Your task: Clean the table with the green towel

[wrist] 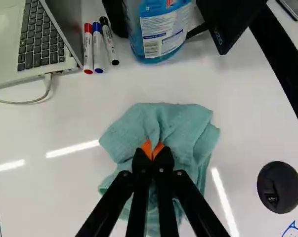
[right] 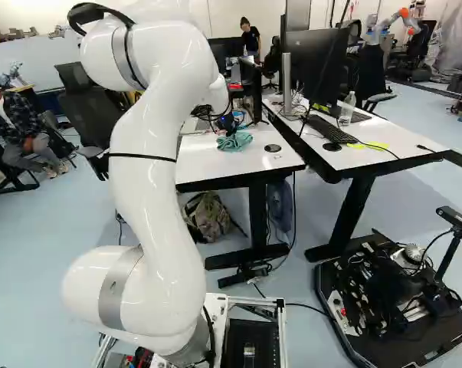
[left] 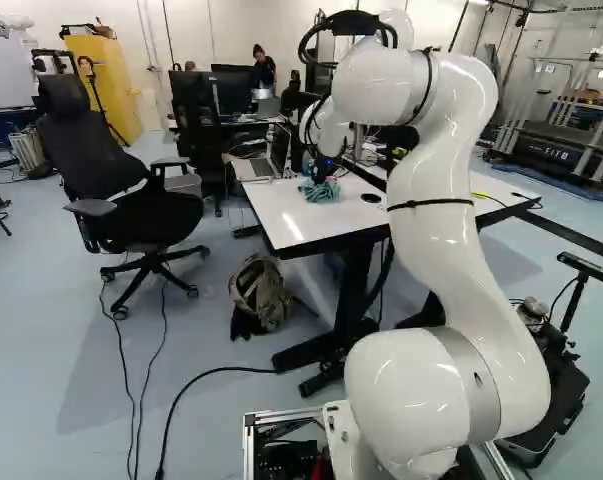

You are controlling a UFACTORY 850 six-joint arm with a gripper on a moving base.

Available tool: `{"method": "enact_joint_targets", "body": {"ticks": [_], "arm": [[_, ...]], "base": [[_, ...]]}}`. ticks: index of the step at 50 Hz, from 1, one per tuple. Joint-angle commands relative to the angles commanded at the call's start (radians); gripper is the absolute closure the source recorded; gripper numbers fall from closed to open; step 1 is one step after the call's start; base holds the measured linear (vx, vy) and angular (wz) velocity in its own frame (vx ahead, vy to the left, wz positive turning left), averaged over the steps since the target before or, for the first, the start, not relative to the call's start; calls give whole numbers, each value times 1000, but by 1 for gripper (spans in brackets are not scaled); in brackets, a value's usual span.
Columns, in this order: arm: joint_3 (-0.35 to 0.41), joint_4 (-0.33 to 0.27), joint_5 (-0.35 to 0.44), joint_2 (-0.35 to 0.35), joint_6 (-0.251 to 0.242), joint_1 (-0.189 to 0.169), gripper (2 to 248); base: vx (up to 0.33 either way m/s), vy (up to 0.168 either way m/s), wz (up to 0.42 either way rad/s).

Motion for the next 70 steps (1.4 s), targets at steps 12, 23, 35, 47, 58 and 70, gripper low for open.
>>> {"method": "enact_joint_targets", "body": {"ticks": [12,23,35,47,58,70], "arm": [[0,0,0,0,0,-1,228],[48,0,0,34,0,-8,228],[117,0,0,83,0,-14,228],[186,0,0,133,0,-19,228],[248,0,0,178,0,-25,228],[298,0,0,215,0,-29,228]], "base": [[0,0,0],[0,0,0],[0,0,0],[0,0,0],[0,0,0],[0,0,0]]}}
